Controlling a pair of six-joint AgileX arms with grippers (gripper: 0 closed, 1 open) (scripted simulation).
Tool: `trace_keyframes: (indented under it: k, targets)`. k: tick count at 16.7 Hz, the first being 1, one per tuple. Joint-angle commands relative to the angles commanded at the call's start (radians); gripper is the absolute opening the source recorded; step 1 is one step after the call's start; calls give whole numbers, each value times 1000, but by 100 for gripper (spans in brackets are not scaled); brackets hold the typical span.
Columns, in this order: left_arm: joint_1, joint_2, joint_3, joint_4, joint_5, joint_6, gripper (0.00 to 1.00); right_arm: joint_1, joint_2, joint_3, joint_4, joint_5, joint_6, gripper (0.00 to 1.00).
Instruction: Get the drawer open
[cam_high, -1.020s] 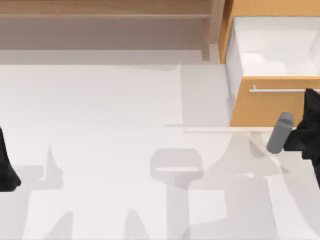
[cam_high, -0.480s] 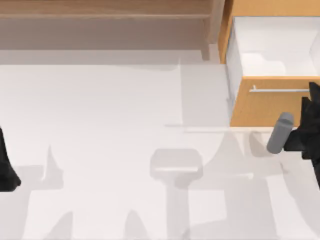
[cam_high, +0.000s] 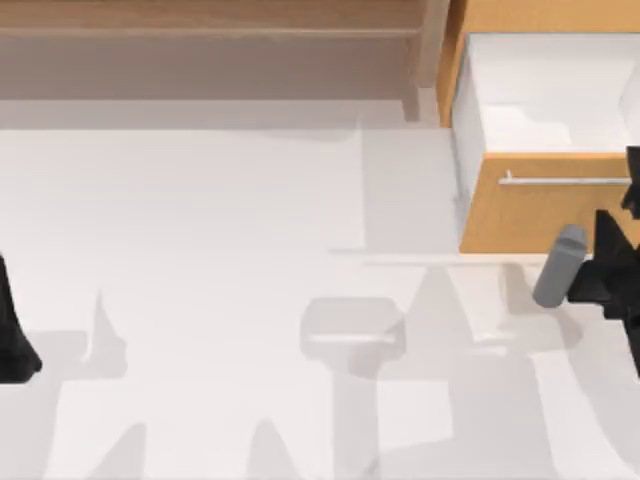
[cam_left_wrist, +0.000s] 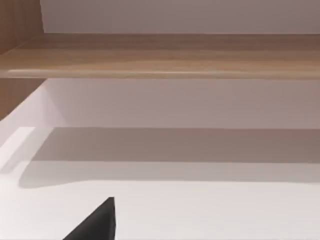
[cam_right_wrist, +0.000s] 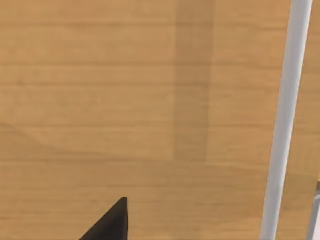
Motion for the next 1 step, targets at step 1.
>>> trace_keyframes:
  k: [1]
  targets:
    - [0, 0, 0, 0, 0, 0, 100, 0, 0, 0, 0, 0, 0, 100]
